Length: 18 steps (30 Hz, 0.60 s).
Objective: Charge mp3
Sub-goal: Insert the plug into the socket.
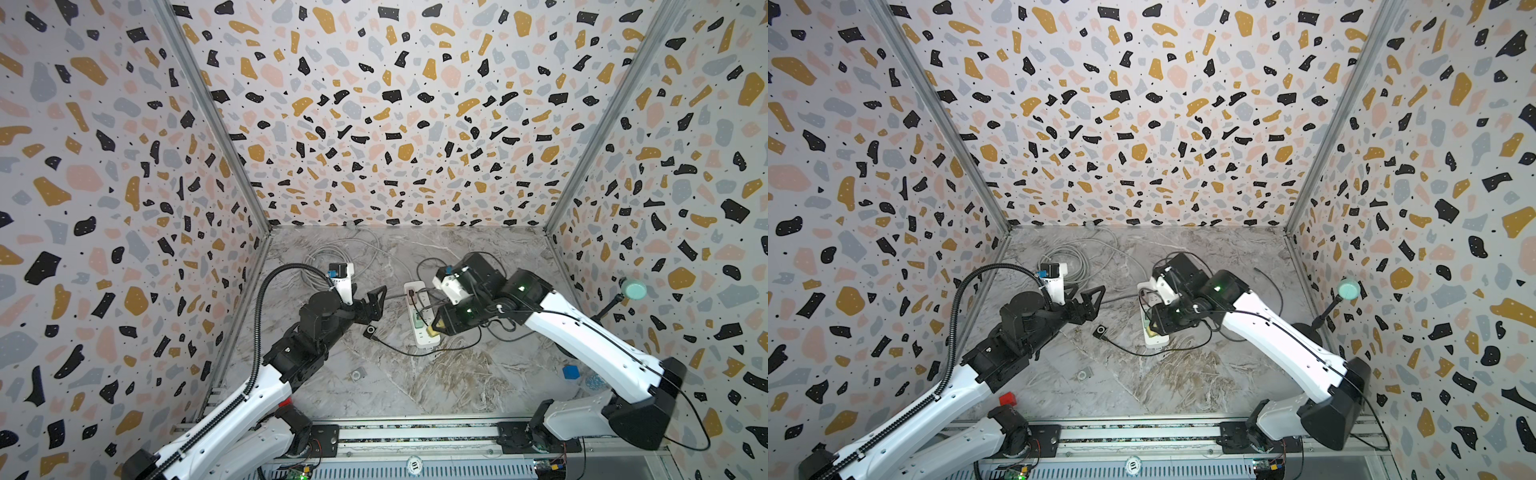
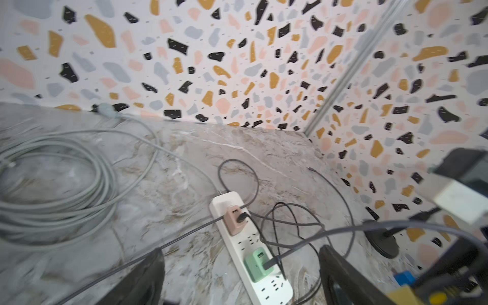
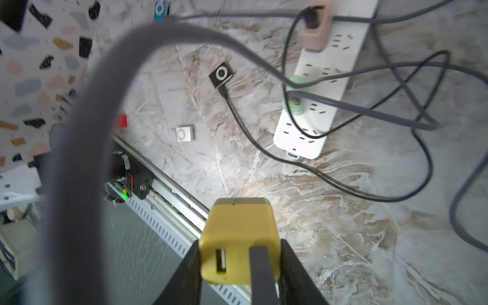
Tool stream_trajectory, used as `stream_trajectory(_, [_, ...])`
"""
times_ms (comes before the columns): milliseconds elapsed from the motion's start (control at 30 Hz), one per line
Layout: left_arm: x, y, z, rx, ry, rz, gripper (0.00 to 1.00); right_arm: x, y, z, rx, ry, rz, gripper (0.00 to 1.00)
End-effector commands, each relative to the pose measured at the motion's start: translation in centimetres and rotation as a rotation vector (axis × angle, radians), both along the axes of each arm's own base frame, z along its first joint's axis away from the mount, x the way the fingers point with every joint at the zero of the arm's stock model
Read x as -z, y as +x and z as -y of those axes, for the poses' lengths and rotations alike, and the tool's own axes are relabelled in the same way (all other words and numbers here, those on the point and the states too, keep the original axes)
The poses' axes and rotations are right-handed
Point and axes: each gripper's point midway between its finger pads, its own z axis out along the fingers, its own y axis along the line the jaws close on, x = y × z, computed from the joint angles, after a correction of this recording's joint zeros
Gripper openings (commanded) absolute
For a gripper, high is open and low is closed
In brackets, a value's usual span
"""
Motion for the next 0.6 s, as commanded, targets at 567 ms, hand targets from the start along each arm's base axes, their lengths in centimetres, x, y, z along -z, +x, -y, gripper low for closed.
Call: stream_trajectory(567, [0.7,0.9,-2.2,-0.11,0.099,0.032,0.91,5.3,3.7,-0.8,-0.76,-0.131,0.526,0.0])
